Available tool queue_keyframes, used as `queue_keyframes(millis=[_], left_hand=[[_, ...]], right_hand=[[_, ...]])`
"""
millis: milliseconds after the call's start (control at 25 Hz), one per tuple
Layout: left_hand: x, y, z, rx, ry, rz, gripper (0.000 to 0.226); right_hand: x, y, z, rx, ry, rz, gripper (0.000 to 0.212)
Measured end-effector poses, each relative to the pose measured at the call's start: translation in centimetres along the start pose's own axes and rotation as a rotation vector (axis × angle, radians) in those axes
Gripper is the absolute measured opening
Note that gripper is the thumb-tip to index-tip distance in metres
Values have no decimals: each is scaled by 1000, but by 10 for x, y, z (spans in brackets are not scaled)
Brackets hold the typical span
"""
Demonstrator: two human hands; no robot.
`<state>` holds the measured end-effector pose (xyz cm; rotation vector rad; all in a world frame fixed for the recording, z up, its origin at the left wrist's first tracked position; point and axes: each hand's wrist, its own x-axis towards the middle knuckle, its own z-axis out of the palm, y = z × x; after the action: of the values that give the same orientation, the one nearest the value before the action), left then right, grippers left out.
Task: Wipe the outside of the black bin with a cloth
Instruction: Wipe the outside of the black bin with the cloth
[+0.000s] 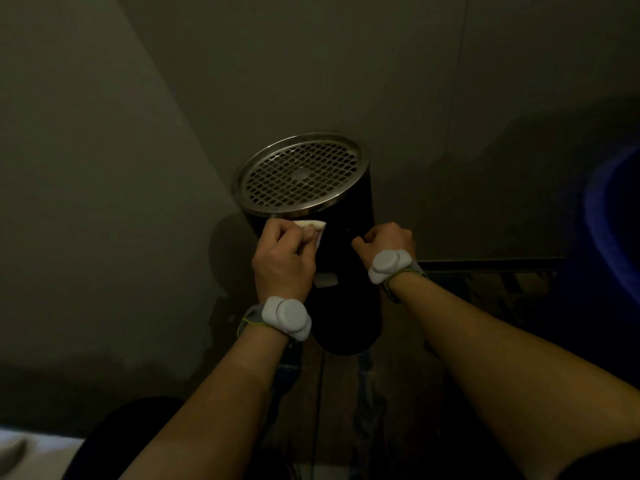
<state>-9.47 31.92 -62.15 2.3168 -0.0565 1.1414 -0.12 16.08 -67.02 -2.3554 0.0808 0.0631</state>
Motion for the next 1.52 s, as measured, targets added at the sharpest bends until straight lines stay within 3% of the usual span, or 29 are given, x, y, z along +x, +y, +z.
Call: queue_keyframes(millis=[560,1160,1520], left_hand=[[3,22,11,-62,33,-28,7],[-17,27,27,43,-110,-145,14],[-23,-1,15,-26,26,-104,7]], right_hand=[[-2,1,3,9,58,-26,42],[0,2,0,1,7,-9,38],[0,4,2,9,57,-17,37]])
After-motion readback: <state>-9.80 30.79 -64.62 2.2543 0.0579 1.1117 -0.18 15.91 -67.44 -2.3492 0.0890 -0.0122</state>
